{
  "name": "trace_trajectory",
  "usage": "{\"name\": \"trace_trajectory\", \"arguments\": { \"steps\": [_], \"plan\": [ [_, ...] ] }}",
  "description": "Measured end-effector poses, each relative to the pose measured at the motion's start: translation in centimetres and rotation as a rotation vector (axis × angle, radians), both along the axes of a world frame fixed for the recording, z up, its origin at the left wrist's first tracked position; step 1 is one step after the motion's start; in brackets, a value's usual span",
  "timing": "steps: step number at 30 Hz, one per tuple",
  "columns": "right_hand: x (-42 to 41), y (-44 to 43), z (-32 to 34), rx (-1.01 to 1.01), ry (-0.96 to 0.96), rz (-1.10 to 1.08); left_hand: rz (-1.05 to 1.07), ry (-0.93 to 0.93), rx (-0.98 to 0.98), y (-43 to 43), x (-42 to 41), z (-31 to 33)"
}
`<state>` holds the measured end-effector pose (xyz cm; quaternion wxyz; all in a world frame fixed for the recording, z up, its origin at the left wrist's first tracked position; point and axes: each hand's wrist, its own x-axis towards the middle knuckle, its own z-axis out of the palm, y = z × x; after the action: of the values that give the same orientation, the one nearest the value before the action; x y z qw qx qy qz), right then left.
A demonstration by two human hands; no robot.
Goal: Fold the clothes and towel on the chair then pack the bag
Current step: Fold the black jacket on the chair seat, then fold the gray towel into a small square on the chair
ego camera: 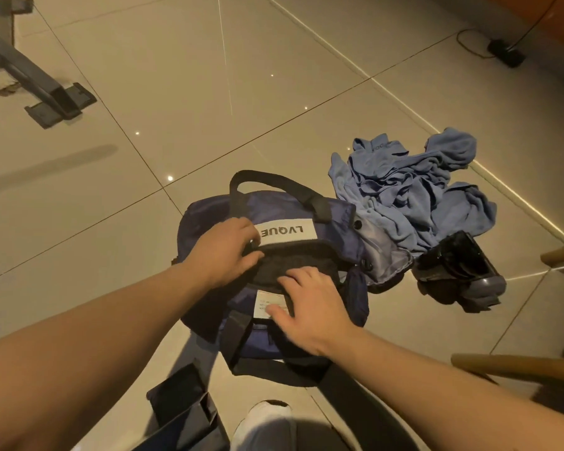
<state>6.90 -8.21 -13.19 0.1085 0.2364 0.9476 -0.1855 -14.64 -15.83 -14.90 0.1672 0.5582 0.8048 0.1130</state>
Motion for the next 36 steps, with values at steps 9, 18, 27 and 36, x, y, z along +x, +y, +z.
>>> {"name": "trace_trajectory", "arguments": {
  "steps": [9,18,27,36],
  "plan": [
    [2.8,2.3,1.0,-0.259,0.07,-0.115,-0.006,0.078,-0.213,1.1,3.7,1.4],
    [7.3,15.1,4.6,-0.218,0.158,-0.702,-0.04,-0.03,-0.184,15.7,11.4,3.8],
    [3.0,23.8,-1.6,-0.454,0.123,-1.106,0.023,-0.276,-0.207,27.5,13.9,-2.5],
    [3.1,25.7,-1.3,-0.504,0.335,-1.36,0.038,-0.646,-0.019,28.9,13.9,-3.5]
  ]
}}
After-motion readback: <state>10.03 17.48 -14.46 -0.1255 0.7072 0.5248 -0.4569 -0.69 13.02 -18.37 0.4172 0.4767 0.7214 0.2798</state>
